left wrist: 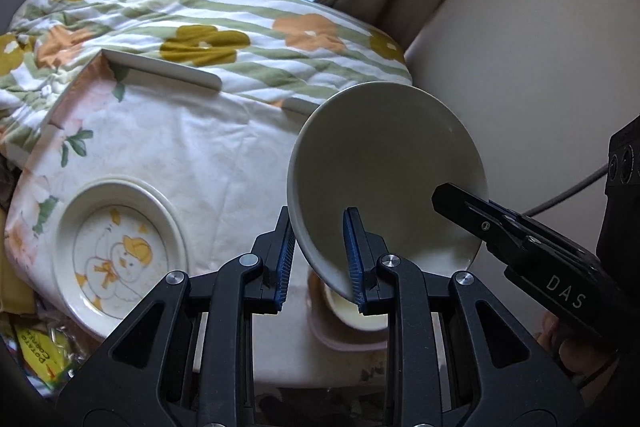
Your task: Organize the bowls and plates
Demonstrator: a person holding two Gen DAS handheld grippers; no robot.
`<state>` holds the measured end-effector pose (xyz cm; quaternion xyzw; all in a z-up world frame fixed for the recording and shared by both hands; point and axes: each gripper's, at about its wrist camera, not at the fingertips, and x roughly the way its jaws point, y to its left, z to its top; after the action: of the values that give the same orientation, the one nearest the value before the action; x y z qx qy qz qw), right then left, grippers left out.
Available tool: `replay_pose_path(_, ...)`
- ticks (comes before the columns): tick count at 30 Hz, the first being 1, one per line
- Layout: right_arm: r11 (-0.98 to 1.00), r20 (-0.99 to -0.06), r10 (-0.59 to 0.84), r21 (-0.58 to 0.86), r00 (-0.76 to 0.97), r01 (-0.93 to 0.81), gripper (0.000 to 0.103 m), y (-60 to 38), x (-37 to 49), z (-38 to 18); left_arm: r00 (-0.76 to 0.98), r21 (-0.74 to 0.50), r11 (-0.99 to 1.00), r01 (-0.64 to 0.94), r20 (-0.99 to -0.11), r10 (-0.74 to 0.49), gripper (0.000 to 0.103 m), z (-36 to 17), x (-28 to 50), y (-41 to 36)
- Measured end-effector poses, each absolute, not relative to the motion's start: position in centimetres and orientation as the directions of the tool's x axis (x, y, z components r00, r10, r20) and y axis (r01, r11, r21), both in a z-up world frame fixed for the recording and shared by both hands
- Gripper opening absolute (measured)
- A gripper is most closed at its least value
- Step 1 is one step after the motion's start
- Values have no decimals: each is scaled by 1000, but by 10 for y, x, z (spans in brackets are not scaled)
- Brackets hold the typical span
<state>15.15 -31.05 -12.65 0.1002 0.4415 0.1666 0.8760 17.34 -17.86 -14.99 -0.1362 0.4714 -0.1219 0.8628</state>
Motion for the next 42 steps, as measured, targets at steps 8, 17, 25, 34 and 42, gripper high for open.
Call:
replay_pose_path(8,939,-786,325,335,526,-80,16,-355,123,-161,403,-331,929,164,-837,-370,22,-186,164,-226)
replay_pose_path(17,936,-838,296,350,458,35,16,-372,118,-207,295,-258,936,241,-899,-324,22,-227,177,-251)
replay_pose_path(25,934,-857,285,349,429,75,16,-373,115,-229,275,-180,941,286,-925,-261,22,-241,184,-260)
replay_pose_path(34,942,-873,260,323,413,90,16,-375,108,-237,281,-110,936,335,-936,-210,22,-246,181,-274)
replay_pose_path(42,942,-875,265,324,404,84,16,-376,108,-239,286,-78,938,337,-941,-181,22,-250,183,-277)
